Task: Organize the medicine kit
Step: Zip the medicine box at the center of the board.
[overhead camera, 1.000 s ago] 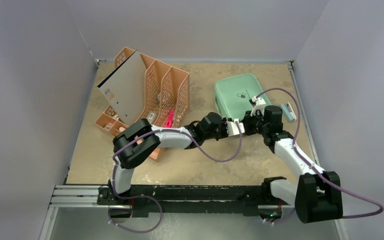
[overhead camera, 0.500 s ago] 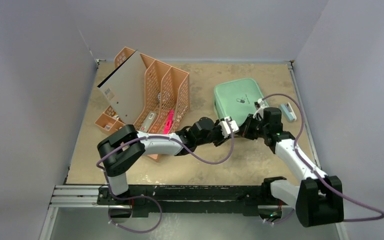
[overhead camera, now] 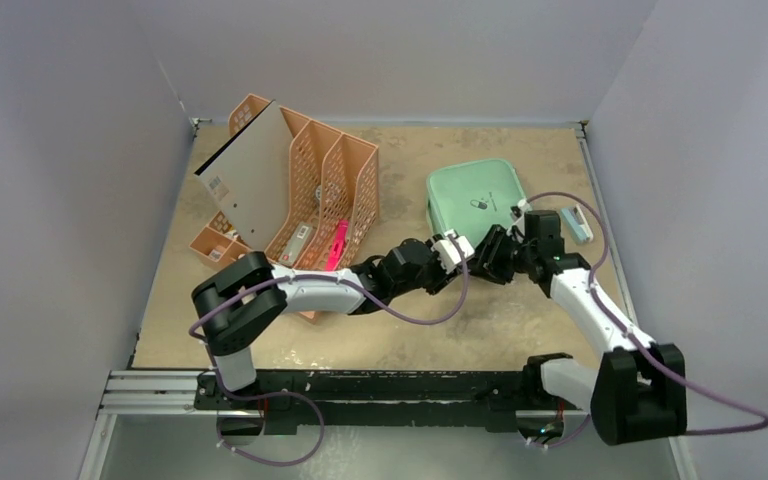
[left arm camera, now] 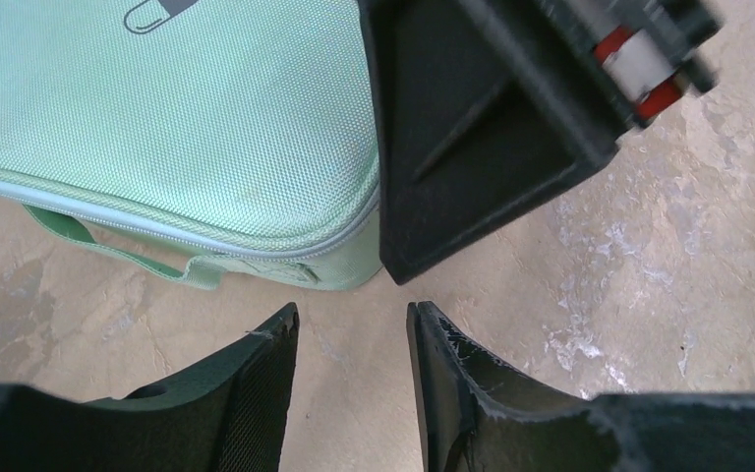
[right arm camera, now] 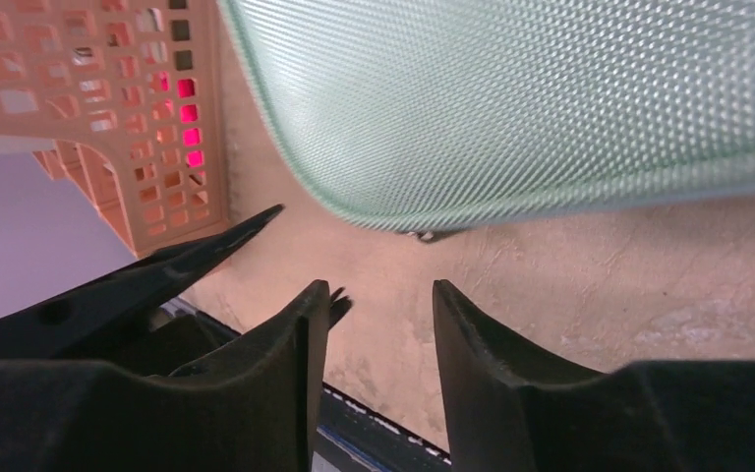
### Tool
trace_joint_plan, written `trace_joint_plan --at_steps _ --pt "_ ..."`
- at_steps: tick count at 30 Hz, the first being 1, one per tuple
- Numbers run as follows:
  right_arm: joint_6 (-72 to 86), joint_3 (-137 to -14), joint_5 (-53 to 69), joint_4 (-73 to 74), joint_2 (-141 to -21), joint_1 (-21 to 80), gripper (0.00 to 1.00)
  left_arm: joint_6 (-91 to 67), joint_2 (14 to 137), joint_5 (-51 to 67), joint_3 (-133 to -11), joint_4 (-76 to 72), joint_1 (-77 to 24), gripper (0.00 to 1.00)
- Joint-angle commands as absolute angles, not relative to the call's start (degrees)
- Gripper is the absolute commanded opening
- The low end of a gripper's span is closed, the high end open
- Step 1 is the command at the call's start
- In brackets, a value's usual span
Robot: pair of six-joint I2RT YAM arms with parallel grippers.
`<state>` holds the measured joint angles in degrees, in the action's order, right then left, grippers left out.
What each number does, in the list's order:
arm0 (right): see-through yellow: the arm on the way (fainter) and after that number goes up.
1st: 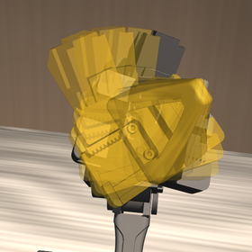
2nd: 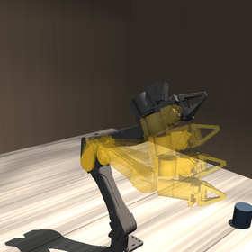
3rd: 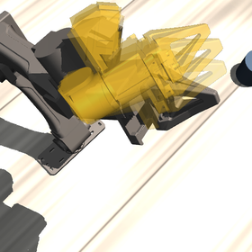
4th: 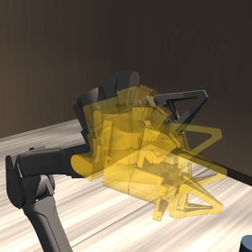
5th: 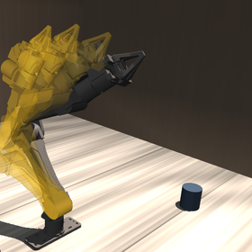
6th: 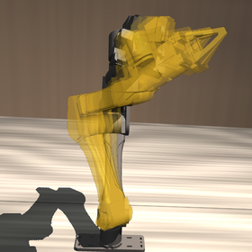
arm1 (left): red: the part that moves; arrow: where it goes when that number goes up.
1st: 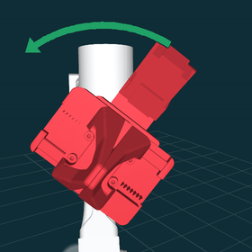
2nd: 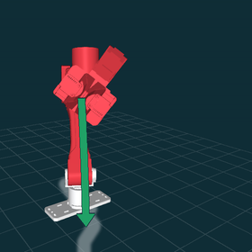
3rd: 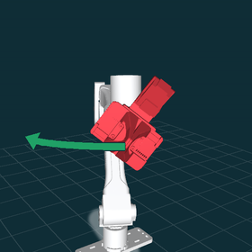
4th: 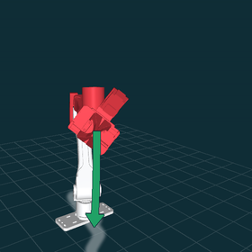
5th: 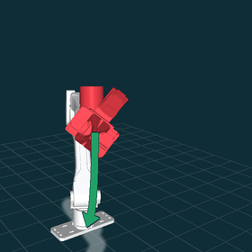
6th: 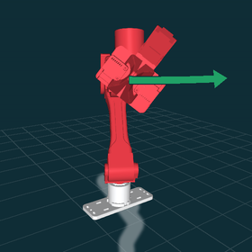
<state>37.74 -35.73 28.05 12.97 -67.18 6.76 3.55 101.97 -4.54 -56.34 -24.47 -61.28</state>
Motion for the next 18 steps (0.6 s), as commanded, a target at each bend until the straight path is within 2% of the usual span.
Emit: trace_joint_plan --at_steps 1,4,10,18 --pt "42.30 -39.58 22.68 19.13 -60.64 6.95 0.49 2.44 101.72 -7.73 -58.46 -25.55 -62.67 0.44" --pt "44.05 -41.34 18.58 23.11 -57.75 6.79 0.53 2.79 103.78 -8.73 -60.34 -25.58 -63.53 0.46" --pt "46.64 -45.16 7.37 28.20 -54.72 5.69 0.55 -1.75 110.48 -14.97 -66.48 -25.82 -65.73 0.47" --pt "46.56 -48.03 3.85 28.68 -58.78 2.09 0.55 -5.41 117.25 -26.07 -71.40 -25.57 -68.11 0.49"
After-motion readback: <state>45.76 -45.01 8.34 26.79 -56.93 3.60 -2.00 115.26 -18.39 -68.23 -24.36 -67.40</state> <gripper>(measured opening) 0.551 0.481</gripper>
